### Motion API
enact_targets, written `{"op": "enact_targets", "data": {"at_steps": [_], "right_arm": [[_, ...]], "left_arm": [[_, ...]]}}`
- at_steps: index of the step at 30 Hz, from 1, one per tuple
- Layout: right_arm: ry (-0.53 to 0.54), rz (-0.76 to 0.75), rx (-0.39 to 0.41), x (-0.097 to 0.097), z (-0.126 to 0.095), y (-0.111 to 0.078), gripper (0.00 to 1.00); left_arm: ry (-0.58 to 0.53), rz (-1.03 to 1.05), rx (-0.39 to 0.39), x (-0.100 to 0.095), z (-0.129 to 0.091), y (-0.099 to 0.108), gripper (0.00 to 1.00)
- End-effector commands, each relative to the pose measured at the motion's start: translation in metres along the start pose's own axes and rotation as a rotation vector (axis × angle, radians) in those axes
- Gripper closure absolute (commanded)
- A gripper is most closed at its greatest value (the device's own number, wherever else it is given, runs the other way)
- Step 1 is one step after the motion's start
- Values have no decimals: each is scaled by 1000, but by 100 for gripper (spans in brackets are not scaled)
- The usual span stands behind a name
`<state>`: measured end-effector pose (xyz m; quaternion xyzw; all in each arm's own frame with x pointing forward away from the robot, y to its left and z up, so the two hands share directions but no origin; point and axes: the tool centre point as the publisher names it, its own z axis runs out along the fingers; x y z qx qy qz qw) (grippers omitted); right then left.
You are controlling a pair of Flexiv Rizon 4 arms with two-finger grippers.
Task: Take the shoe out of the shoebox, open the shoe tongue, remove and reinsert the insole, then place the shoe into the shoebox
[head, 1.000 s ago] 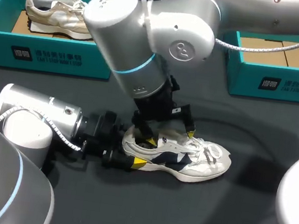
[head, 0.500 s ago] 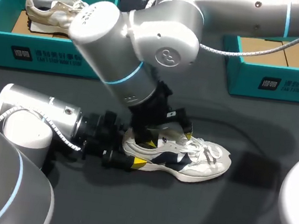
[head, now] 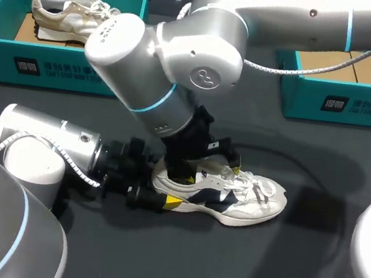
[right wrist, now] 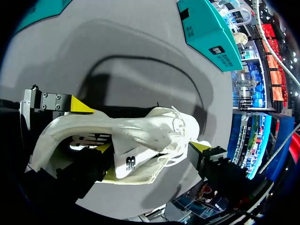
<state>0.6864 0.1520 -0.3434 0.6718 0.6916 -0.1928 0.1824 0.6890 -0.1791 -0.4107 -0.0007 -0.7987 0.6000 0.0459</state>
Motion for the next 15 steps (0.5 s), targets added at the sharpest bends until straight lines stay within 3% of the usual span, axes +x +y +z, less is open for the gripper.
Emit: {"op": "enact_targets", "data": {"at_steps": [1, 9, 15], "right_arm": [[7, 30, -12, -9, 2, -7, 0], [18, 58, -15, -24, 3, -10, 0], [20, 64, 30, -29, -4, -10, 0]], "left_arm": [[-2, 0, -2, 2, -1, 1, 100], [-2, 0, -2, 2, -1, 1, 100], [-2, 0, -2, 2, -1, 1, 100]]}}
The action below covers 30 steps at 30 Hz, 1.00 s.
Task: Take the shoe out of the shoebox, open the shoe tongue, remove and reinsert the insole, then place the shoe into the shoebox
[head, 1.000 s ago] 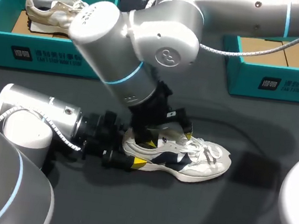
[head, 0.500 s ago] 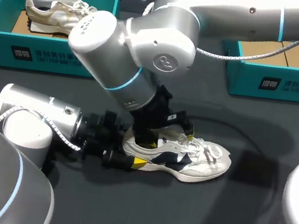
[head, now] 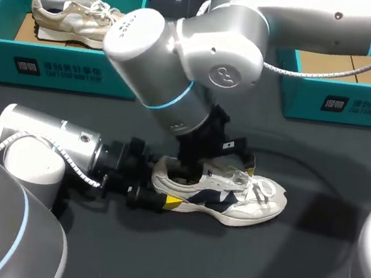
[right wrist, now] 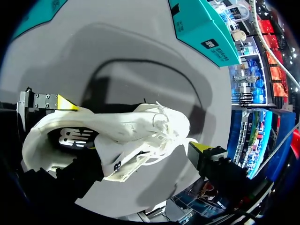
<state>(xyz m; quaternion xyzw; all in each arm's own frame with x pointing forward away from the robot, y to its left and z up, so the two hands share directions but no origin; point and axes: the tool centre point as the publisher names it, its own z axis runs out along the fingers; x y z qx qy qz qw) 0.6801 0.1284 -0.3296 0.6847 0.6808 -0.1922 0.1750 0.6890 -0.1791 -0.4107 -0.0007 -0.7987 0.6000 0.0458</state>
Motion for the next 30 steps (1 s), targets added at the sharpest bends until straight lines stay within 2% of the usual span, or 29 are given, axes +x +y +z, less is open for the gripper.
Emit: {"op": "enact_targets", "data": {"at_steps": [1, 2, 5, 7, 10, 17, 23, 30], "right_arm": [[13, 34, 14, -3, -5, -3, 0], [19, 31, 17, -3, -6, -3, 4], [31, 10, 33, -2, -8, -1, 54], [31, -3, 45, 0, -9, 0, 67], [42, -20, 50, 2, -10, 0, 100], [131, -134, 69, -4, -8, 1, 100], [312, -392, -33, -18, -3, 2, 100], [311, -374, -18, -19, -3, 1, 100]], "left_arm": [[-2, 0, -2, 2, -1, 1, 100], [-2, 0, -2, 2, -1, 1, 100], [-2, 0, -2, 2, -1, 1, 100], [-2, 0, -2, 2, -1, 1, 100], [-2, 0, -2, 2, -1, 1, 100], [-2, 0, -2, 2, -1, 1, 100], [-2, 0, -2, 2, -1, 1, 100], [-2, 0, -2, 2, -1, 1, 100]]}}
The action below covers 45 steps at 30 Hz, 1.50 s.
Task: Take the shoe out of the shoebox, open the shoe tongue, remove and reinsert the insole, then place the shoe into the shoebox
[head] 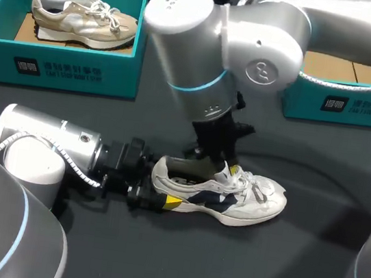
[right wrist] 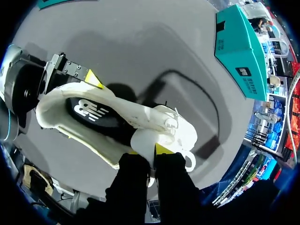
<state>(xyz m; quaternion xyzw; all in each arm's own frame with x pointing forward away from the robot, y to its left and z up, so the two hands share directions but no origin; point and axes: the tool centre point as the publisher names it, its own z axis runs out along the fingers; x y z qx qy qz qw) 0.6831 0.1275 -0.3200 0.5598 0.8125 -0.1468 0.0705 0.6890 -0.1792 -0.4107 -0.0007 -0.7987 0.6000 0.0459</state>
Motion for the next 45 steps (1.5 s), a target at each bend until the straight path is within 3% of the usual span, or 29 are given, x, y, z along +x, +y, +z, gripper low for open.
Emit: {"op": "enact_targets", "data": {"at_steps": [1, 11, 20, 34, 35, 36, 40, 41, 42, 45], "right_arm": [[103, 2, -25, -12, 3, -6, 100], [103, 2, -25, -12, 3, -6, 100], [137, 28, -18, -47, 13, -29, 100], [106, 25, 14, -72, 34, -29, 100], [102, 25, 23, -73, 36, -29, 97], [100, 26, 33, -74, 38, -29, 84], [89, 47, 57, -77, 43, -31, 51], [86, 53, 57, -78, 44, -32, 36], [84, 57, 56, -79, 45, -33, 28], [74, 71, 68, -81, 47, -34, 27]], "left_arm": [[-2, 0, -2, 2, -1, 1, 100], [-2, 0, -2, 2, -1, 1, 100], [-2, 0, -2, 2, -1, 1, 100], [-2, 0, -2, 2, -1, 1, 100], [-2, 0, -2, 2, -1, 1, 100], [-2, 0, -2, 2, -1, 1, 100], [-2, 0, -2, 2, -1, 1, 100], [-2, 0, -2, 2, -1, 1, 100], [-2, 0, -2, 2, -1, 1, 100], [-2, 0, -2, 2, -1, 1, 100]]}}
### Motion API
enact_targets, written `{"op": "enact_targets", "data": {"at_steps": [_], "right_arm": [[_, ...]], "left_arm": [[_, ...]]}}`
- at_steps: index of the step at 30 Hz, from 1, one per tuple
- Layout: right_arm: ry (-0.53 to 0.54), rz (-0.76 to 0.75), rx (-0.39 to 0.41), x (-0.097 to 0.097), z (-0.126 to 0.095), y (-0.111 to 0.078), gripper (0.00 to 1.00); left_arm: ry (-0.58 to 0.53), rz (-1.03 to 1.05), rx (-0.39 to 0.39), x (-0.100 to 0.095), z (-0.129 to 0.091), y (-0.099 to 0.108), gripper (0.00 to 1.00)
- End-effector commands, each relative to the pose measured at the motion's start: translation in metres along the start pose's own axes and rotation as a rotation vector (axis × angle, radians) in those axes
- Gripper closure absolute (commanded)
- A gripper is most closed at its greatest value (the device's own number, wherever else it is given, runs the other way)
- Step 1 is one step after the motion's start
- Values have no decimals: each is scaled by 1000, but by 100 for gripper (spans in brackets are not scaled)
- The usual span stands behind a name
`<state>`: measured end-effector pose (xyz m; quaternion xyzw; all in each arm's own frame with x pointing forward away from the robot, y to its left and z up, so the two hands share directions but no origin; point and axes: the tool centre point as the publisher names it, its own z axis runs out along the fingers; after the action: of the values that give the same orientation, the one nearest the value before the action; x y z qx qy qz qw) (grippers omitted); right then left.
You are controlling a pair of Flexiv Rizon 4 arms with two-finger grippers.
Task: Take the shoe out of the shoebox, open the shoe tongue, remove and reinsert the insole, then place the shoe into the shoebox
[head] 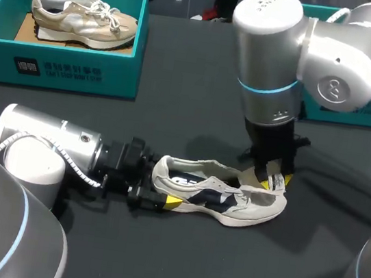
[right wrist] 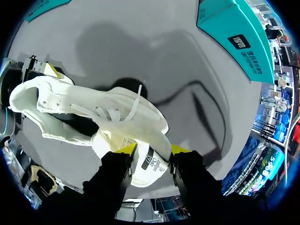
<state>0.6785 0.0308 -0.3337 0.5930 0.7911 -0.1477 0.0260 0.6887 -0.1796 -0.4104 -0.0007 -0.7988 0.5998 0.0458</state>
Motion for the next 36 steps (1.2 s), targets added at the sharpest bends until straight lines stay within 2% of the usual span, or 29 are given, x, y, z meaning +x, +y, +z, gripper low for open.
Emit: {"op": "enact_targets", "data": {"at_steps": [1, 9, 13, 18, 27, 33, 35, 36], "right_arm": [[-9, 13, 12, -1, 4, 0, 26], [-39, 29, 43, -13, 16, 0, 22], [-35, 31, 41, -20, 15, -3, 22], [-65, 20, 15, -21, -8, -10, 22], [-131, -54, -32, -13, -61, -22, 14], [-171, -225, -78, 7, -101, -15, 20], [-191, -301, -87, 16, -113, -10, 33], [-196, -331, -96, 20, -118, -8, 49]], "left_arm": [[-1, 0, -1, 2, -2, 2, 100], [-1, 0, -1, 2, -2, 2, 100], [-1, 0, -1, 2, -2, 2, 100], [-1, 0, -1, 2, -2, 2, 100], [-1, 0, -1, 2, -2, 2, 100], [-1, 0, -1, 2, -2, 2, 100], [-1, 0, -1, 2, -2, 2, 100], [-1, 0, -1, 2, -2, 2, 100]]}}
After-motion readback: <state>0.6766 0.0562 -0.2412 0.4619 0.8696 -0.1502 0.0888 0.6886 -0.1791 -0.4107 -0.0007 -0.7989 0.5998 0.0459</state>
